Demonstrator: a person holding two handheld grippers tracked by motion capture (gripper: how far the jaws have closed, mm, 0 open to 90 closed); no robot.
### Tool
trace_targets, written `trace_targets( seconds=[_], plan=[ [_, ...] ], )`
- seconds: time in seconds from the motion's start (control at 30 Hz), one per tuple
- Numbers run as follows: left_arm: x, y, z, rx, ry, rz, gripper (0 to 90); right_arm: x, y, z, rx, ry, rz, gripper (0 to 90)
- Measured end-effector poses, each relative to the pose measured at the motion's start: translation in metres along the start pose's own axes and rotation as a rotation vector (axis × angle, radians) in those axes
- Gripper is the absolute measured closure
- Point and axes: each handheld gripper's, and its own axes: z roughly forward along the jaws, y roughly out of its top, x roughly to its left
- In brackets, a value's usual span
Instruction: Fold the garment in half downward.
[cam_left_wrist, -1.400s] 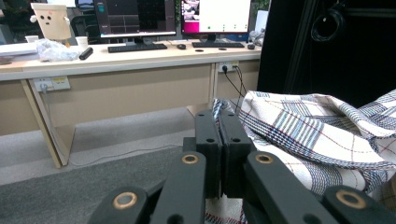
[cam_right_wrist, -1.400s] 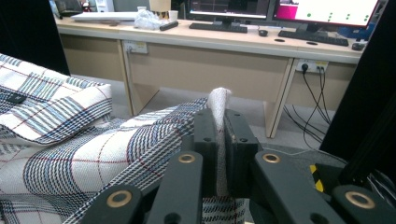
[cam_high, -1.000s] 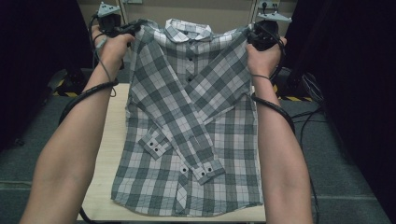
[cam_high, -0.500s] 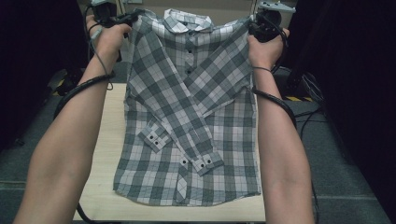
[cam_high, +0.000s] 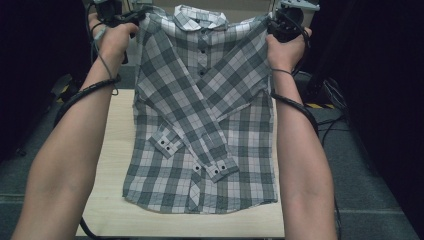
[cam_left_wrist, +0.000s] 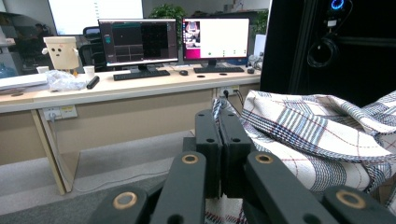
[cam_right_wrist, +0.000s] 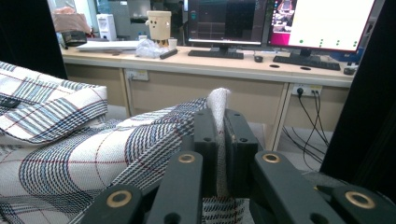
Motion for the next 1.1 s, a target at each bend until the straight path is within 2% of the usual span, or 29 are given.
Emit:
trace_targets(
  seconds=[0.2, 0.37, 0.63, 0.9, 1.1],
  plan=[
    [0.003, -0.019, 0.003, 0.027, -0.002, -0.004, 87.3, -0.004, -0.019, 0.004, 0.031, 0.006, 0.000, 85.2],
    [0.002, -0.023, 0.006, 0.033, -0.008, -0.001, 87.3, -0.006, -0.025, 0.007, 0.047, 0.005, 0.000, 85.2],
    [0.003, -0.017, 0.002, 0.026, -0.008, -0.002, 87.3, -0.005, -0.020, 0.004, 0.041, 0.007, -0.002, 85.2],
    [0.005, -0.003, -0.004, -0.004, -0.003, 0.002, 87.3, -0.002, -0.004, -0.001, 0.010, 0.011, -0.012, 85.2],
    [0.003, -0.007, -0.008, 0.001, -0.010, 0.019, 87.3, -0.003, -0.005, -0.005, 0.000, 0.023, -0.011, 85.2]
  ],
)
